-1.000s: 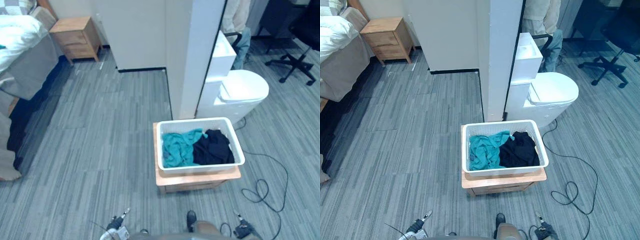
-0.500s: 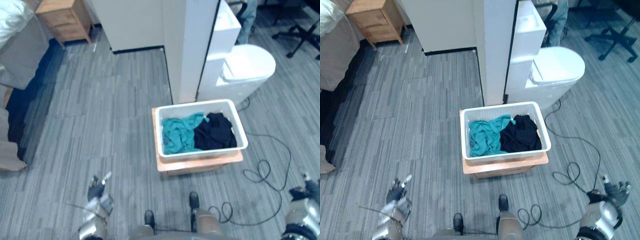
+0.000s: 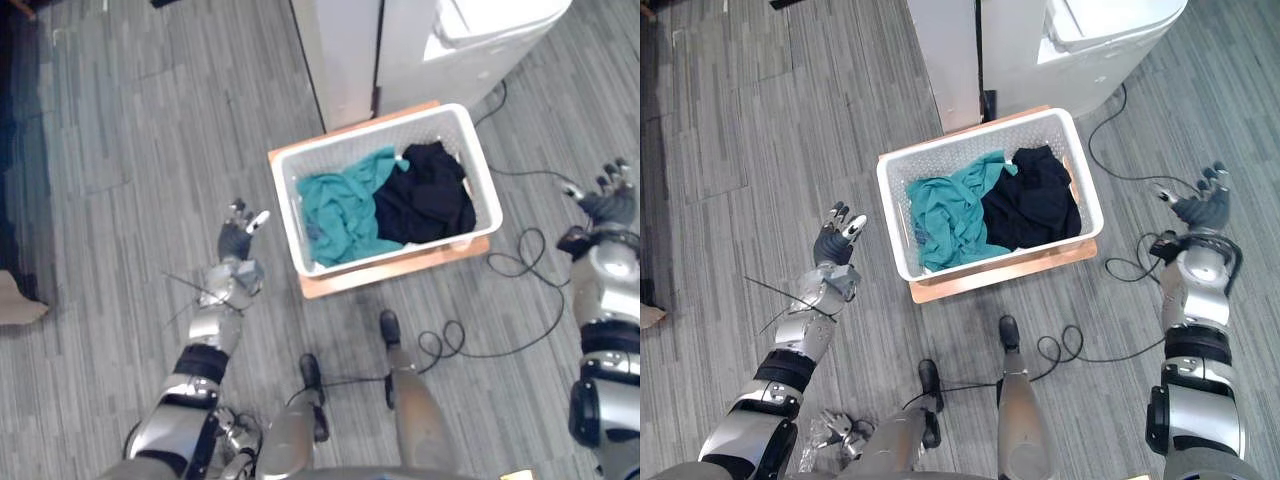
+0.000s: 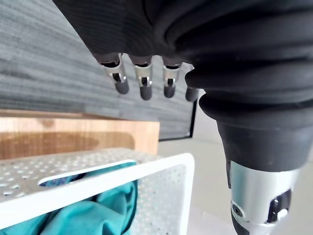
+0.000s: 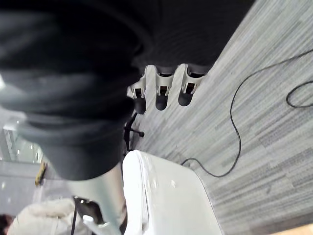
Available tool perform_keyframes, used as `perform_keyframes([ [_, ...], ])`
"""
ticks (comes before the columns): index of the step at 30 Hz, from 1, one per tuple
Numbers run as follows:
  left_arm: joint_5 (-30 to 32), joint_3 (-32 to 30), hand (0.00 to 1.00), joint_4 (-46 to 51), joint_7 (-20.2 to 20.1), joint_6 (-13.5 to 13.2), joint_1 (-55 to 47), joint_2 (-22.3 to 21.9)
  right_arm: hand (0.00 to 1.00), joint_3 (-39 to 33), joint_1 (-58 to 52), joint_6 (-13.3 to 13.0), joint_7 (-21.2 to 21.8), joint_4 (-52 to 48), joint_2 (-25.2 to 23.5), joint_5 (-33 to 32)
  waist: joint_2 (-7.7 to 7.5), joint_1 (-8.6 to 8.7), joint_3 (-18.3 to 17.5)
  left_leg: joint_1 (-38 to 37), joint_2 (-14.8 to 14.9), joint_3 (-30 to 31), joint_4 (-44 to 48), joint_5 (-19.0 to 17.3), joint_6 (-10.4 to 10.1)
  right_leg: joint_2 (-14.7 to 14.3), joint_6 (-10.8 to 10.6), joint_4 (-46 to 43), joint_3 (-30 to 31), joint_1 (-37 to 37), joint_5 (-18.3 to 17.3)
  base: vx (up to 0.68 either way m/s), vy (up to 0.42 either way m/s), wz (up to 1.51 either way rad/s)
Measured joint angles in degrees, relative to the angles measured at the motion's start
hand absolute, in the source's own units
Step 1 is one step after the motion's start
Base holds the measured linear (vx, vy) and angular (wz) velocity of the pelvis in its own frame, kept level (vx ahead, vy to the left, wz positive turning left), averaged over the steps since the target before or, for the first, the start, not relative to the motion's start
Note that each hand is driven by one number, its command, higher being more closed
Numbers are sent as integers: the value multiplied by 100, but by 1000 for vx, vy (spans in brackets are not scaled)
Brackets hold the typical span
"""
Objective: Pick up the laundry basket with both hands and put the clothes into the washing machine.
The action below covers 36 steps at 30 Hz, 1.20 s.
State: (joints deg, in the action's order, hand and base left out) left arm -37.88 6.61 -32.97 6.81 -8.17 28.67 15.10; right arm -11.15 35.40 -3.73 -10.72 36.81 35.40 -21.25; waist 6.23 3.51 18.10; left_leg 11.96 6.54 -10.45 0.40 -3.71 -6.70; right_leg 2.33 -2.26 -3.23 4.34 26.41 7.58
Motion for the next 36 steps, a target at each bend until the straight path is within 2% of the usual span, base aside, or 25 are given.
perform_keyframes([
  [3, -46, 281, 0, -176, 78, 6, 253, -26, 0, 481, 313, 3, 96, -6, 6, 64, 73, -6, 138, 0, -52, -24, 3, 0, 0, 50, -15, -2, 36, 15, 10, 12, 11, -4],
  [7, -94, 328, 0, -420, 115, 7, 609, -48, 0, 925, 515, 15, 103, -110, 4, 123, 103, -63, 229, 166, -128, -60, 7, 1, -1, 111, -68, -69, 86, 235, 46, -2, 4, -3],
  [12, -94, 456, 0, -671, 217, 23, 776, -79, 0, 1422, 632, 29, 205, -232, -22, 282, 103, -73, 253, 225, -167, -63, 8, 15, 19, 158, -90, -68, 95, 293, 112, -1, -5, 2],
  [18, -89, 679, 0, -1043, 334, 38, 1323, -79, 0, 1873, 1259, 28, 209, -227, -1, 623, 51, -57, 346, 398, -217, -63, 75, 43, 60, 198, -120, -52, 166, 445, 211, -2, -24, 0],
  [23, -91, 790, 0, -1264, 398, 43, 1810, -99, 0, 2355, 1805, 13, 220, -147, 21, 865, 18, 43, 489, 633, -185, -42, 176, 45, 60, 188, -113, 141, 164, 529, 369, -5, -67, 2],
  [28, -70, 928, 0, -1486, 482, 41, 2161, -93, 0, 2579, 2190, -1, 213, 189, 113, 1073, 25, 18, 501, 793, -164, 12, 159, 119, 60, 187, -73, 150, 96, 647, 404, 5, -45, 9],
  [33, 29, 1033, 0, -1603, 502, 10, 2590, -132, 0, 2583, 2770, -33, 187, 529, 246, 1194, 21, -149, 503, 1041, -138, 32, -17, 310, -17, 165, -36, 147, 44, 952, 458, -9, -65, 8],
  [34, 35, 1035, 100, -1617, 573, 11, 2669, -130, 100, 2583, 2823, -34, 178, 565, 256, 1240, 20, -155, 503, 1058, -120, 5, -71, 356, -51, 157, -31, 146, 20, 982, 462, -4, -54, 7],
  [36, 61, 1036, 100, -1622, 601, 23, 2728, -127, 100, 2583, 2858, -33, 146, 586, 263, 1242, 14, -174, 501, 1092, -77, -65, -65, 358, -56, 141, -30, 145, 2, 1010, 462, -3, -46, 3],
])
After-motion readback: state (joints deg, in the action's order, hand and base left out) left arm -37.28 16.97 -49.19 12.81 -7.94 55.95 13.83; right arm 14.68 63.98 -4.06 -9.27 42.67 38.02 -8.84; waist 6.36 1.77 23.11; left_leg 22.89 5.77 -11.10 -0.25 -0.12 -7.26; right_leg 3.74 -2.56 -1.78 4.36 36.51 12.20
